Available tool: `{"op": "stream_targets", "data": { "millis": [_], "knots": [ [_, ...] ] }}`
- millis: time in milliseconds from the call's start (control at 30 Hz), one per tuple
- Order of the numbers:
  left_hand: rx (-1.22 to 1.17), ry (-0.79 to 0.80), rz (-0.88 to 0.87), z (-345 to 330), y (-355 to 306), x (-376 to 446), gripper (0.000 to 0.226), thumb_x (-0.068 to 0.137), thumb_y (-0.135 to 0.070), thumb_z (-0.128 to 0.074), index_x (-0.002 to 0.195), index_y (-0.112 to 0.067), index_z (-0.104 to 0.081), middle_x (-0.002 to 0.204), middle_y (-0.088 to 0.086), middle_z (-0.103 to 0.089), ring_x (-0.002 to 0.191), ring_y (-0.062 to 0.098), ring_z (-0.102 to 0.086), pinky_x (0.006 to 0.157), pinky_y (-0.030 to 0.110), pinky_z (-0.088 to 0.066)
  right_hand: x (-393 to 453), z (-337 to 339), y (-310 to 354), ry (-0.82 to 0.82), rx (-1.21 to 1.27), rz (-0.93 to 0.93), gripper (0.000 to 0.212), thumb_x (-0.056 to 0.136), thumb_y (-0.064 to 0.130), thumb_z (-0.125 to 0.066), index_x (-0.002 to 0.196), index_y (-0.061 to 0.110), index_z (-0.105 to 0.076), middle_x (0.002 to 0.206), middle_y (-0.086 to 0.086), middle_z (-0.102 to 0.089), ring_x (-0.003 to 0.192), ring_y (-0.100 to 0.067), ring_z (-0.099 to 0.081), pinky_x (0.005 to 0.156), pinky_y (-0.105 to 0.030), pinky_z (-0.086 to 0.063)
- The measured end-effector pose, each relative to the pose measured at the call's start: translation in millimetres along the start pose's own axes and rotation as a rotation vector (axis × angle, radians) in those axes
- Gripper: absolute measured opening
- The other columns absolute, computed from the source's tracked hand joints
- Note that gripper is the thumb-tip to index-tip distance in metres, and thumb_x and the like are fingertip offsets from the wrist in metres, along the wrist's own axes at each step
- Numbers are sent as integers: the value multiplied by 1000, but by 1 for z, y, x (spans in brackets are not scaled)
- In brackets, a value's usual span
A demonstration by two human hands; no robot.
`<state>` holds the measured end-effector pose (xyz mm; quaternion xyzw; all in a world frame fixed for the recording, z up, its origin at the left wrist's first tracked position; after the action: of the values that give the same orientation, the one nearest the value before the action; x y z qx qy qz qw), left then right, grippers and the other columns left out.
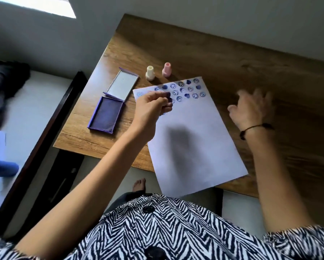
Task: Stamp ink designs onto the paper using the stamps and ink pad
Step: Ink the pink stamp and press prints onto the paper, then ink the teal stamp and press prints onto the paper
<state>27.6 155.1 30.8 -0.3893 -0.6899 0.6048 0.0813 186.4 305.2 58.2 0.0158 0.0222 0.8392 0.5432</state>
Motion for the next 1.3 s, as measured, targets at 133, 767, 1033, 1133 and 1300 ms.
{"op": "stream_targets", "data": {
  "millis": [133, 767, 1033, 1133, 1300],
  "knots": [
    [88, 149, 65, -39, 11, -8, 22, 84, 9, -41, 92, -1, -59, 72, 9, -57, 65, 15, -56, 65, 15, -53, -9, -9, -24, 48, 21, -70, 38, 87, 23, -59, 123, 14, -50, 135, -24, -40, 126, -44, -32, 98, -52, -39],
    [262, 346, 27, -96, 39, -19, 32, 87, -4, -52, 119, 0, -51, 93, 12, -59, 82, 19, -57, 85, 29, -49, -34, 7, -30, -8, 750, -21, 21, 78, 6, -69, 99, 9, -68, 98, -4, -68, 88, -13, -62, 68, -11, -48],
    [130, 331, -58, -43, 19, -15, 26, 89, -5, -48, 114, 1, -54, 89, 9, -62, 77, 15, -56, 76, 19, -50, -34, 1, 29, 139, 1178, 19, 15, 76, -7, -64, 90, -2, -67, 80, -9, -64, 68, -12, -63, 65, -20, -58],
    [147, 263, -123, -19, 10, -16, 21, 87, -6, -53, 106, -2, -60, 82, 6, -64, 70, 9, -56, 70, 16, -48, -32, 0, 60, 201, 1194, 113, 13, 79, -4, -64, 92, -3, -66, 84, -11, -64, 67, -9, -62, 65, -22, -59],
    [66, 5, -258, 30, -4, -19, 11, 82, -5, -60, 84, -12, -68, 59, -8, -70, 57, 6, -58, 60, 15, -49, -35, -4, 115, 404, 1043, 272, 16, 93, 18, -51, 87, 8, -62, 63, -2, -59, 50, -10, -54, 45, -19, -44]
  ]
}}
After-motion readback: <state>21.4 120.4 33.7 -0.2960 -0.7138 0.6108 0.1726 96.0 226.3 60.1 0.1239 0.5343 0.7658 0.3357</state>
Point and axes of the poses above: each hand's wrist, its own x-axis towards the middle knuckle, its own z-axis out of the back of the hand, y = z × x, the point moved 3 cm from there along x, towards the middle knuckle
